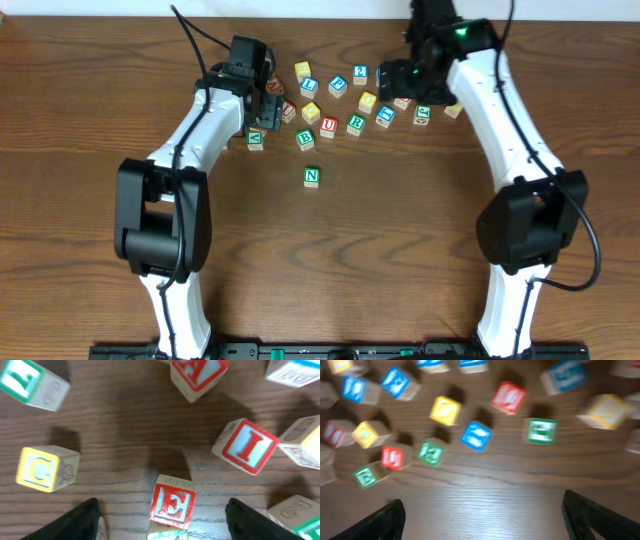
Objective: Spell out NEURIPS
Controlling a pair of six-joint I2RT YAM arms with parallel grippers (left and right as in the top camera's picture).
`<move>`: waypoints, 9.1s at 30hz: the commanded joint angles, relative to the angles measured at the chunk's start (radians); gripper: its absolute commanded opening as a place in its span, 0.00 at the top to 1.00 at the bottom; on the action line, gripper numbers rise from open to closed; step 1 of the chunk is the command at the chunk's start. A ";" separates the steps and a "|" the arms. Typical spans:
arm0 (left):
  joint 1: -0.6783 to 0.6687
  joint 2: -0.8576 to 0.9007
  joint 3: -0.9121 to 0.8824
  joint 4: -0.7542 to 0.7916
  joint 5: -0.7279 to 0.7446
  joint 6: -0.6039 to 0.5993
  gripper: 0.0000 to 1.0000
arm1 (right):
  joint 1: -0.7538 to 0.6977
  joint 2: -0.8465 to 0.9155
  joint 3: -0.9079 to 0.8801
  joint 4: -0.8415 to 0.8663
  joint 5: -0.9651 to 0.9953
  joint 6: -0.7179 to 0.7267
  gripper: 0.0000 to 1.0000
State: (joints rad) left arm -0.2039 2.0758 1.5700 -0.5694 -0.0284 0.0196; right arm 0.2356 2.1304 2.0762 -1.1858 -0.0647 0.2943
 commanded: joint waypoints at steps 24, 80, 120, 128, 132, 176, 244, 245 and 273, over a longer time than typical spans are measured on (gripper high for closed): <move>0.003 0.094 0.007 0.052 0.002 -0.052 0.64 | -0.062 -0.060 0.020 -0.037 0.074 -0.019 0.01; -0.452 -0.134 0.001 -0.289 0.003 -0.584 0.70 | -0.175 -0.060 0.019 -0.041 0.005 -0.019 0.01; -0.486 0.002 -0.126 -0.057 -0.113 -0.624 0.70 | -0.234 -0.060 0.019 -0.056 -0.035 -0.019 0.01; -0.484 0.004 -0.126 -0.045 -0.142 -0.624 0.69 | -0.234 -0.060 0.019 -0.056 -0.035 -0.019 0.01; -0.474 0.008 -0.126 -0.032 -0.142 -0.624 0.69 | -0.234 -0.060 0.019 -0.056 -0.035 -0.019 0.01; -0.433 -0.396 -0.074 -0.187 -0.112 -0.510 0.56 | -0.234 -0.060 0.019 -0.056 -0.035 -0.019 0.01; -0.017 -0.499 -0.074 -0.418 -0.122 -0.405 0.19 | 0.005 -0.060 0.017 0.014 -0.154 -0.087 0.01; -0.011 -0.499 -0.074 -0.418 -0.121 -0.405 0.19 | 0.010 -0.060 0.017 0.014 -0.152 -0.087 0.01; 0.078 -0.499 -0.074 -0.366 -0.122 -0.390 0.19 | 0.126 -0.048 0.016 0.067 -0.148 -0.082 0.01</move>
State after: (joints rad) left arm -0.1375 1.5902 1.4761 -0.9417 -0.1375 -0.3870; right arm 0.3489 2.0983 2.0769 -1.1248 -0.2104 0.2226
